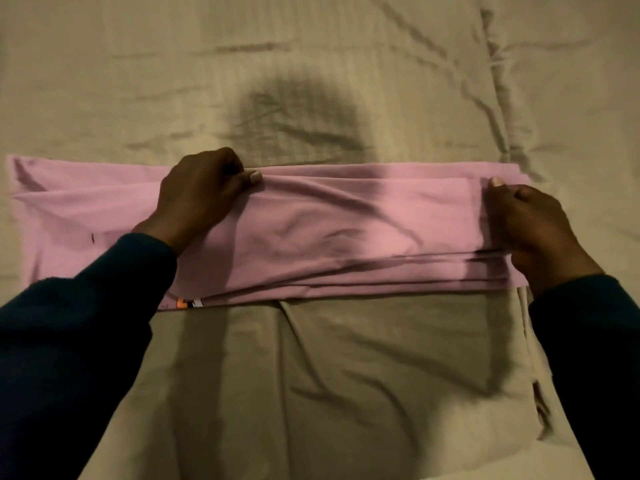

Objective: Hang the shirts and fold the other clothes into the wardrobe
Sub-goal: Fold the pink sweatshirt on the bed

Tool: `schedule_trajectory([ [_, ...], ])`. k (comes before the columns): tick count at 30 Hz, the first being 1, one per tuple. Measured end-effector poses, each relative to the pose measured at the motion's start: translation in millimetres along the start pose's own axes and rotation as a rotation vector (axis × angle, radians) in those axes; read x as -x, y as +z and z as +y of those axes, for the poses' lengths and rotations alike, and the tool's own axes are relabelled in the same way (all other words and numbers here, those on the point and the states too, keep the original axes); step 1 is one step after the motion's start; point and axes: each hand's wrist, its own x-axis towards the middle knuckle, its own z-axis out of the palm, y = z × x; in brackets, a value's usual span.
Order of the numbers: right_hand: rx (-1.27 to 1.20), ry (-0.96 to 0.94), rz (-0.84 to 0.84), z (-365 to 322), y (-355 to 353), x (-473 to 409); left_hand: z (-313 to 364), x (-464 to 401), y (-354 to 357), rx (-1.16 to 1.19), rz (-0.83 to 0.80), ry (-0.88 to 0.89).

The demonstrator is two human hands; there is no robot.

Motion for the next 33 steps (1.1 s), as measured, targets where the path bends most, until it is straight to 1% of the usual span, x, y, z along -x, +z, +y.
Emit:
schedule_trajectory([
  [4,0.057,-0.057,0.002,2,3,-4,11,11,17,-0.126,0.204,0.089],
  [11,0.171,-0.121,0.061,15,5,-13,17,13,36,-0.217,0.317,0.068],
  [14,0.228,-0.148,0.104,17,8,-15,26,24,46,-0.205,0.371,0.059],
  [15,0.262,-0.182,0.153,17,9,-14,30,30,50,-0.190,0.395,0.051],
  [17,0.356,-0.243,0.341,20,8,-14,38,40,57,-0.122,0.432,0.045],
  [19,0.521,-0.278,0.557,22,10,-9,45,50,66,-0.098,0.417,0.135],
  [20,0.582,-0.351,0.597,21,14,-3,49,54,71,-0.112,0.386,0.212],
  [21,0.594,-0.485,0.561,22,23,4,56,59,77,-0.124,0.339,0.277],
  [22,0.577,-0.643,0.455,23,36,15,63,62,83,-0.130,0.281,0.319],
  [23,0.561,-0.779,0.308,26,51,26,71,66,91,-0.132,0.219,0.342],
  [24,0.587,-0.871,0.151,31,71,41,79,69,98,-0.136,0.165,0.349],
  [26,0.694,-0.959,-0.115,42,104,65,82,72,111,-0.154,0.111,0.339],
  [27,0.748,-0.969,-0.188,47,114,70,78,71,112,-0.176,0.111,0.333],
  [28,0.796,-0.971,-0.210,51,116,66,69,67,110,-0.204,0.127,0.313],
  [29,0.842,-0.965,-0.179,55,112,58,57,64,105,-0.225,0.156,0.265],
  [31,0.911,-0.873,-0.005,60,92,37,27,58,88,-0.244,0.218,0.092],
  [33,0.927,-0.711,0.159,58,72,24,1,57,72,-0.270,0.255,-0.043],
])
